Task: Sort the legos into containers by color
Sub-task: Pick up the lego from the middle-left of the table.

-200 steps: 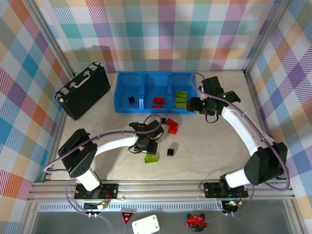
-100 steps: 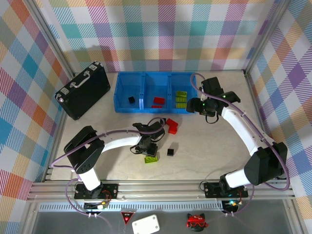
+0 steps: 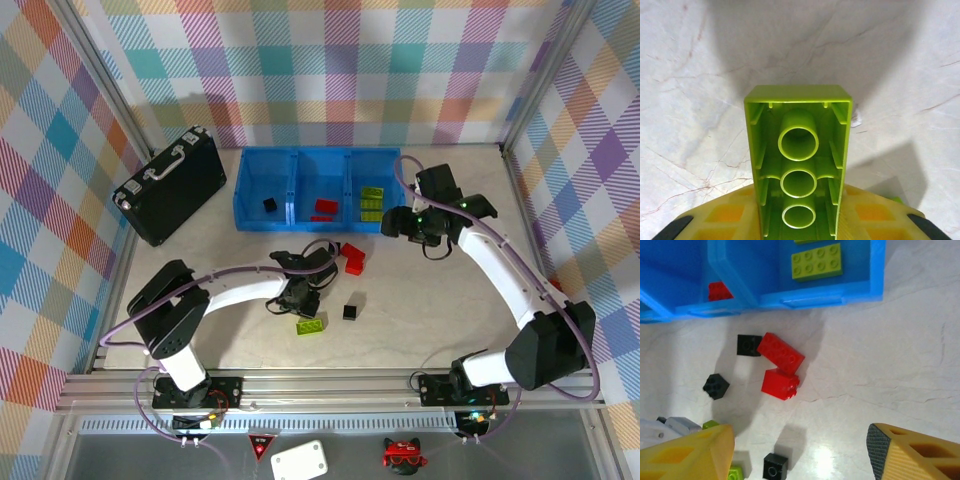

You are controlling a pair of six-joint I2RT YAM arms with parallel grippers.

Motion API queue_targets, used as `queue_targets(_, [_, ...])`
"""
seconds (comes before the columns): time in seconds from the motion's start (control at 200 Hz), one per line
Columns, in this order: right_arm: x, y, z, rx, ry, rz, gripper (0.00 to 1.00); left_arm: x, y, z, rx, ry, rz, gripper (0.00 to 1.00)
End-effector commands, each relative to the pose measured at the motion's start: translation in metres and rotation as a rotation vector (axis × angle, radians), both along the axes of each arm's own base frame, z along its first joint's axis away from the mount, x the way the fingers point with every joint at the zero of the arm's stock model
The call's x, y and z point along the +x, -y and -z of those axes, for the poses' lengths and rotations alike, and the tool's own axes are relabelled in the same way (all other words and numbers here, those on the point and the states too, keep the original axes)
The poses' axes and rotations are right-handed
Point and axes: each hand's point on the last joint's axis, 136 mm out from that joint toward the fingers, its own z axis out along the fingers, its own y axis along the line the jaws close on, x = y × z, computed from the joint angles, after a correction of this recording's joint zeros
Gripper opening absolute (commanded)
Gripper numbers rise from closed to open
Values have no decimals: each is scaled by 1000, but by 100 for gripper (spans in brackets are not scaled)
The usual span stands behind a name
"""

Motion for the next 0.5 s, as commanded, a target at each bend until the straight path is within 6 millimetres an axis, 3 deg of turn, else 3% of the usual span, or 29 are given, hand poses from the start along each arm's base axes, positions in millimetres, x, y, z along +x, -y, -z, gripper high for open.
queue_targets(0.0, [-14, -23, -8, 144, -26, -34, 72, 18, 12, -36, -100, 115, 13, 28])
queue_targets(0.225, [-35, -62, -8, 381, -120, -109, 68, 22, 42, -79, -310, 205, 106, 28])
queue_targets(0.495, [-60, -100, -9, 517, -212, -216, 65, 15, 67, -106, -463, 228, 222, 28])
